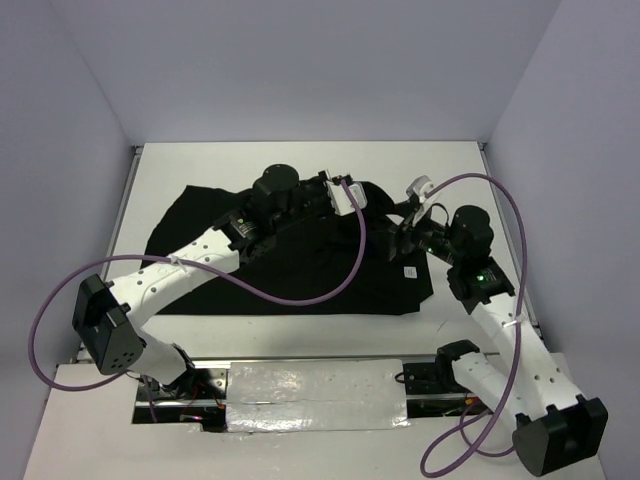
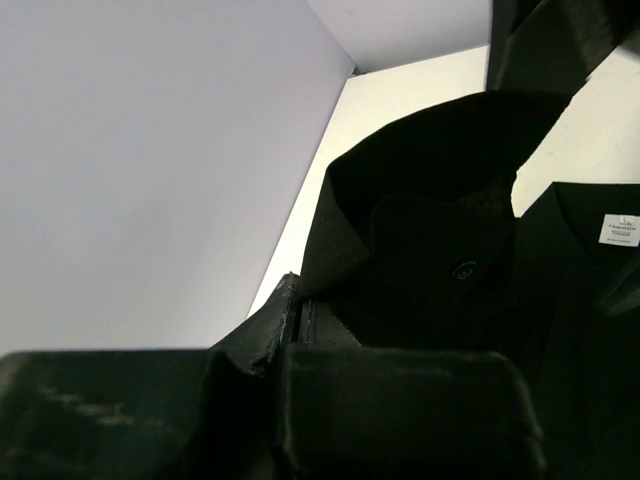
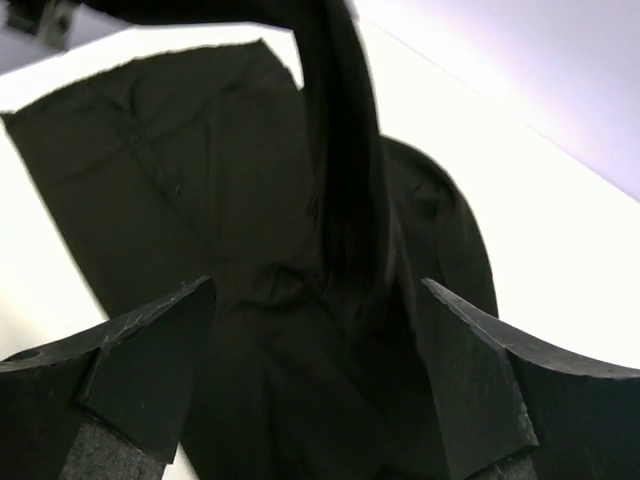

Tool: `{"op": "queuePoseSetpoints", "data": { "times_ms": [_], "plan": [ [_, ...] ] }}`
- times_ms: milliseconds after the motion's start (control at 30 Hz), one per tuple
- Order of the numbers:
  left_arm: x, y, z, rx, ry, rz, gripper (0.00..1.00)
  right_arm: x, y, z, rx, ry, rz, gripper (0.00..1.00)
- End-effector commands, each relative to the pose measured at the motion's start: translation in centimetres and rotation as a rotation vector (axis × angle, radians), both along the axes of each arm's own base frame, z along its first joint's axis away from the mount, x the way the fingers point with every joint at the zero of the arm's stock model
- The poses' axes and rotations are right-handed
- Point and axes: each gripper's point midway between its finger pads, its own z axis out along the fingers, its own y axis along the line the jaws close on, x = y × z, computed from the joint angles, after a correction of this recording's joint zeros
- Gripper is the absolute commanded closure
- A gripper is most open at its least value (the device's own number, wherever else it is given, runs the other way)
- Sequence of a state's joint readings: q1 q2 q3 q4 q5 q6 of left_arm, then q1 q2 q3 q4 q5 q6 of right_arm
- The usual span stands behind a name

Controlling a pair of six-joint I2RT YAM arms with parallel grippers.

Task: Fold and stack the long sleeve shirts
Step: Fold the shirt

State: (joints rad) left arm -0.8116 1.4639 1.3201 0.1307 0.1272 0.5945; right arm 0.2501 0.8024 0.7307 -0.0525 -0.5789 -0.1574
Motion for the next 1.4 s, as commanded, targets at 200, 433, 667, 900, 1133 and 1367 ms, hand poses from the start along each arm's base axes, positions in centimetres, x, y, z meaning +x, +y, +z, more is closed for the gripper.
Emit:
{"op": "queuePoseSetpoints", "data": {
  "times_ms": [200, 433, 667, 900, 1133, 1367],
  "plan": [
    [-0.1, 0.2, 3.3, -0.096, -0.038, 0.004, 1.00, 5.5, 1.5, 3.5, 0.113, -0.108, -0.052, 0.23],
    [0.1, 0.6, 3.1, -0.094, -0.037, 0.018, 1.00, 6.0, 2.4, 4.2, 0.128, -0.087, -0.018, 0.82],
    [-0.6, 2.5, 6.0, -0.117, -0.112, 0.042, 1.00, 2.7, 1.2, 10.0, 0.097, -0.176, -0.021, 1.00],
    [-2.8, 2.6, 5.9, -0.105, -0.124, -0.041, 1.00, -0.4, 4.0, 9.0, 0.133, -0.058, 0.063, 0.93],
    [-0.9, 1.8, 5.7, -0.118, -0.153, -0.055, 1.00, -2.1, 6.2, 5.1, 0.085, 0.017, 0.138, 0.59],
    [0.2, 0.8, 3.1, -0.109, -0.162, -0.116, 1.00, -6.5, 8.0, 2.9, 0.089, -0.050, 0.268, 0.39]
  ]
}}
